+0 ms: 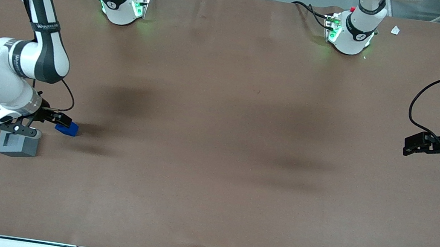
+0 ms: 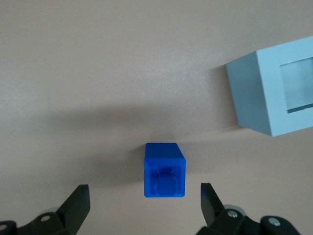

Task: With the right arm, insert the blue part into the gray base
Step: 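Move the open right gripper down over the blue block, then close the right gripper on the blue block and lift it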

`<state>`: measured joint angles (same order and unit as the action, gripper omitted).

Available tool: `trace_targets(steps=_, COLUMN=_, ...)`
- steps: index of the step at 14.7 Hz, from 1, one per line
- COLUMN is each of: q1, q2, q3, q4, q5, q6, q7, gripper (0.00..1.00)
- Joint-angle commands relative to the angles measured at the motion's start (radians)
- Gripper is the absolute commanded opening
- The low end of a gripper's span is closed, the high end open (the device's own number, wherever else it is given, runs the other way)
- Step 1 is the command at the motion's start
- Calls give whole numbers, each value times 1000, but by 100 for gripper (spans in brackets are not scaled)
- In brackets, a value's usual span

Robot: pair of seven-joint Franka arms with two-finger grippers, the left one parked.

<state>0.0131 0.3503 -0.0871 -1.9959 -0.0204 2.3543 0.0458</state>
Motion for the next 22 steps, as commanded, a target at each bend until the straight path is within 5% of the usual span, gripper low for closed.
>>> trace_targets(steps=1, q1=-30, q2=13, q3=3, q4=-18, q5=4, q6=29, q7=-3, gripper=100)
trace_targets(steps=12, q1=-35, q2=72, q3=4, q4=-30, q5=42, q6=60, q7=-3, gripper=95)
trace_targets(steps=22, q1=-35, q2=81, q3=4, q4=-29, q5=43, q6=62, q7=-3, gripper=43)
